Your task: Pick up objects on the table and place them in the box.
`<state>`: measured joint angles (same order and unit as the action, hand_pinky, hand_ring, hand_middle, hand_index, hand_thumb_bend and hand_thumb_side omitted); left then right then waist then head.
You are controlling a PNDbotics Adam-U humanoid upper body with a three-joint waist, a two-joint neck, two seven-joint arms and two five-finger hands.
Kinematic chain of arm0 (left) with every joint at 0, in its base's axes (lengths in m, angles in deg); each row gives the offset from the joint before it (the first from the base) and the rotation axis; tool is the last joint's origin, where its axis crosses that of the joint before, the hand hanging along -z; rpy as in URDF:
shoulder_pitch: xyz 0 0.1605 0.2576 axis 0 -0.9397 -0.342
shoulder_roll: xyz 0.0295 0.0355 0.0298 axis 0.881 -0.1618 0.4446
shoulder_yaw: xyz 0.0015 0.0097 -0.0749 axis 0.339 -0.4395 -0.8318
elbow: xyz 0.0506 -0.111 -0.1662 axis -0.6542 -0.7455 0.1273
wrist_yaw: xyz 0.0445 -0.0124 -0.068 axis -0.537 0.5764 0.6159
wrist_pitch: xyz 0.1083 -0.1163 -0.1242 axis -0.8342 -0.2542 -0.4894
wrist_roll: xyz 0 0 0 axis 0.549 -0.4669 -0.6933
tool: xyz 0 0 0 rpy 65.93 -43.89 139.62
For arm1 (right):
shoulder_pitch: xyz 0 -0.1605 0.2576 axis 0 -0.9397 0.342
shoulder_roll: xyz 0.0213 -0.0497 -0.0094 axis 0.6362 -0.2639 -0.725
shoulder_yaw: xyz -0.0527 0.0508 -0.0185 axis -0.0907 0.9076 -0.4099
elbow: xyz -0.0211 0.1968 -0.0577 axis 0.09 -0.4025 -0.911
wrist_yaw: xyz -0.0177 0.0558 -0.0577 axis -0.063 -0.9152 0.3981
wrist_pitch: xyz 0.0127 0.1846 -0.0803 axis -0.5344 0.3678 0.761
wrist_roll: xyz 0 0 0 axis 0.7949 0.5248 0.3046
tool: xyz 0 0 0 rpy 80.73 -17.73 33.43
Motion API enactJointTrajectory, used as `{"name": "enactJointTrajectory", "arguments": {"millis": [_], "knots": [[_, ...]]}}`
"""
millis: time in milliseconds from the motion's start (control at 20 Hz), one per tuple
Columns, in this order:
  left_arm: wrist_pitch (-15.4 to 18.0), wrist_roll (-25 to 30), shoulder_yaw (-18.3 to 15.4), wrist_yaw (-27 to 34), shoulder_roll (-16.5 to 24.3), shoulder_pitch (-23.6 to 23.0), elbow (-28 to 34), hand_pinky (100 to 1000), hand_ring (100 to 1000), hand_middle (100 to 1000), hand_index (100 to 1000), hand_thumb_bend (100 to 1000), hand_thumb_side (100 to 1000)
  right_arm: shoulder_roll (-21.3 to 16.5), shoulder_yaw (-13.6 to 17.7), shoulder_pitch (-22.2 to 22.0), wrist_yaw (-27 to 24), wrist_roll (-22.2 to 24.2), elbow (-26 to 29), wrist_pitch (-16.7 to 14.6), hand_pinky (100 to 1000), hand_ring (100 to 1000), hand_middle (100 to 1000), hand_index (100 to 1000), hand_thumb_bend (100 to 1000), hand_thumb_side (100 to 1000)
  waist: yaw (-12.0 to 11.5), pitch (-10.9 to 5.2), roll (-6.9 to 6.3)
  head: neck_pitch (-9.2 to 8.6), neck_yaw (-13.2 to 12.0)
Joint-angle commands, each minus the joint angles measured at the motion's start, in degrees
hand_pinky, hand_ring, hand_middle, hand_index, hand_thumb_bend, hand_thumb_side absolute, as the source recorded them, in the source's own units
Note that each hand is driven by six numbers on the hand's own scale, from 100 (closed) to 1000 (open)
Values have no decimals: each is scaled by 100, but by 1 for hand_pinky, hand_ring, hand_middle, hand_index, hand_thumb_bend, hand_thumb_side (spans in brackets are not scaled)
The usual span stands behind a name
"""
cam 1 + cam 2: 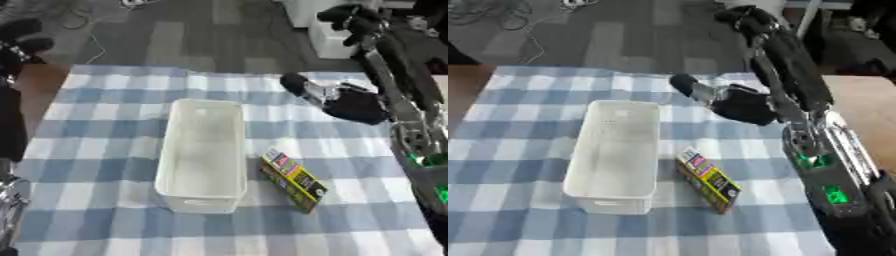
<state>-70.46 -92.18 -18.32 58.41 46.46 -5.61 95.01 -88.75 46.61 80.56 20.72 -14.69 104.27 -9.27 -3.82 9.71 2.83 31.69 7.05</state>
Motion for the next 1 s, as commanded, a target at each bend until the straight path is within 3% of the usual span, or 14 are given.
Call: {"name": "enactJointTrajectory", "arguments": {"millis": [50,1000], "knots": [[-8,12,-15,-21,127,27,97,672,718,797,857,605,952,-109,22,26,77,214,96,18,688,800,834,875,776,812,5,-124,-9,2,45],[-19,29,5,-19,156,7,97,671,717,797,857,604,953,-97,-109,-375,-23,587,-85,-2,699,809,831,857,747,833,29,-136,5,27,37]]}}
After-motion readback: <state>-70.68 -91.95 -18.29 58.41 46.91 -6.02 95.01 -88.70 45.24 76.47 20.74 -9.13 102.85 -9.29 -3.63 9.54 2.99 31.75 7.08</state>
